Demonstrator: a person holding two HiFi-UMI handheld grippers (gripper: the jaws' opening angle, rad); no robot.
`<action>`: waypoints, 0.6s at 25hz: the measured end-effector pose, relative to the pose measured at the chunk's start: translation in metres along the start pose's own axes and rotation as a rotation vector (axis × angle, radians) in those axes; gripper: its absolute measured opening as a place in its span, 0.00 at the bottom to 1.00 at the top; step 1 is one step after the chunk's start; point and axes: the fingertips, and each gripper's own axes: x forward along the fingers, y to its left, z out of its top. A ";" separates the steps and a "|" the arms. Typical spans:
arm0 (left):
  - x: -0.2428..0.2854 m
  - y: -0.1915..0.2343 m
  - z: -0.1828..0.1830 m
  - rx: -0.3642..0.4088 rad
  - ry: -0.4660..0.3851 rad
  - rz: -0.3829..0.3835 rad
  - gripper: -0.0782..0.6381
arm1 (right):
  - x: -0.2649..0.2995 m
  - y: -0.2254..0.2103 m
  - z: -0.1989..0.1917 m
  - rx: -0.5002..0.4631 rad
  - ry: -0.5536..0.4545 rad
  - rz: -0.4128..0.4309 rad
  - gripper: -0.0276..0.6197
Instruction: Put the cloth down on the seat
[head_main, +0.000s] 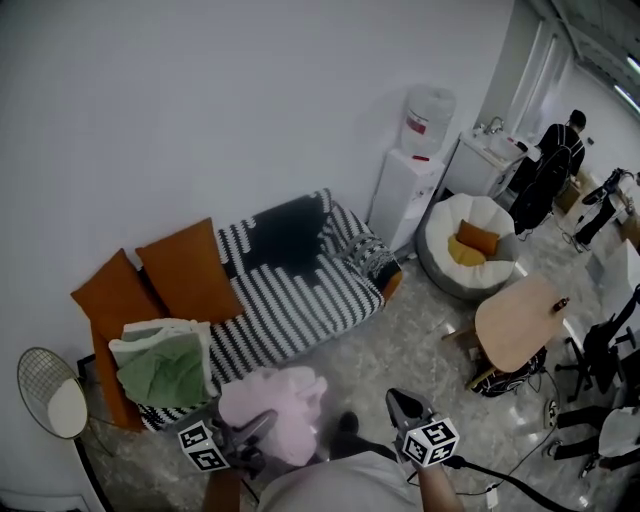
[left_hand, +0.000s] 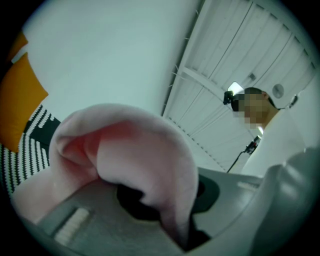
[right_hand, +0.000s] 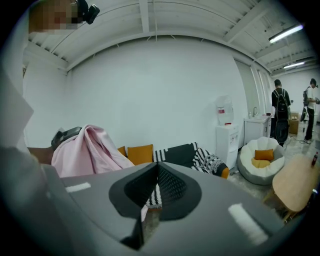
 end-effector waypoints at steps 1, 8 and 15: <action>0.001 0.002 0.000 -0.001 -0.003 0.002 0.22 | 0.001 -0.002 0.000 0.003 0.002 0.000 0.05; 0.018 0.023 0.005 -0.004 -0.016 0.029 0.22 | 0.025 -0.017 -0.003 0.018 0.022 0.030 0.05; 0.044 0.052 0.016 0.000 -0.020 0.084 0.22 | 0.065 -0.048 0.013 0.018 0.051 0.071 0.05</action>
